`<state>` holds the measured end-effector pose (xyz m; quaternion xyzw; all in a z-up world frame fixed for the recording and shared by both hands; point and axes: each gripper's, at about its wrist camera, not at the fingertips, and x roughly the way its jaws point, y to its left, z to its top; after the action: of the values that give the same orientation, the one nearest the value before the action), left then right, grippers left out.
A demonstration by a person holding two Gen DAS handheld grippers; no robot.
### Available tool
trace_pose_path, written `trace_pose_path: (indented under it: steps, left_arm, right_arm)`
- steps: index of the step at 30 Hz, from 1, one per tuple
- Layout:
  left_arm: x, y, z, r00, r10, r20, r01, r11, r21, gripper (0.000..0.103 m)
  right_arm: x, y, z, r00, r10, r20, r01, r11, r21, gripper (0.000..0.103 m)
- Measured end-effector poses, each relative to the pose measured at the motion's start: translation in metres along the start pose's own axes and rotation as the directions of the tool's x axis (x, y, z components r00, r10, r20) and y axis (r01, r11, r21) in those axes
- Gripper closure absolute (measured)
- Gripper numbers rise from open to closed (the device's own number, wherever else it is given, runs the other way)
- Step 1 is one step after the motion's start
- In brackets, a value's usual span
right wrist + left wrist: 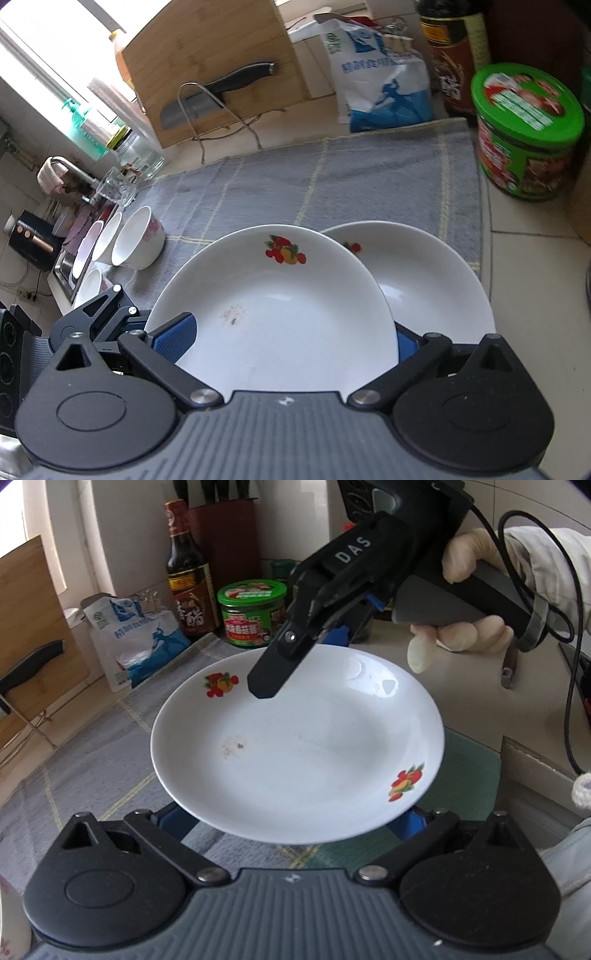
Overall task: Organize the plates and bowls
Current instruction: 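Carry the flower-print plate with the right gripper over the plate stack, then lower the plate onto the stack and open the right gripper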
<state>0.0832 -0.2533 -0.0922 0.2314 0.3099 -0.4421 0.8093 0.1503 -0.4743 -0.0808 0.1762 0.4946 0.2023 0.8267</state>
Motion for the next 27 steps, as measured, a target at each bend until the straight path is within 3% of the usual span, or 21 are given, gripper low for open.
trace_pose_path:
  steps: [27]
  left_arm:
    - [0.023, 0.005, 0.01, 0.998, -0.06, -0.024, 0.06, 0.998, 0.019, 0.0]
  right_arm:
    - [-0.008, -0.024, -0.01, 0.998, -0.06, 0.024, 0.058, 0.995, 0.076, 0.0]
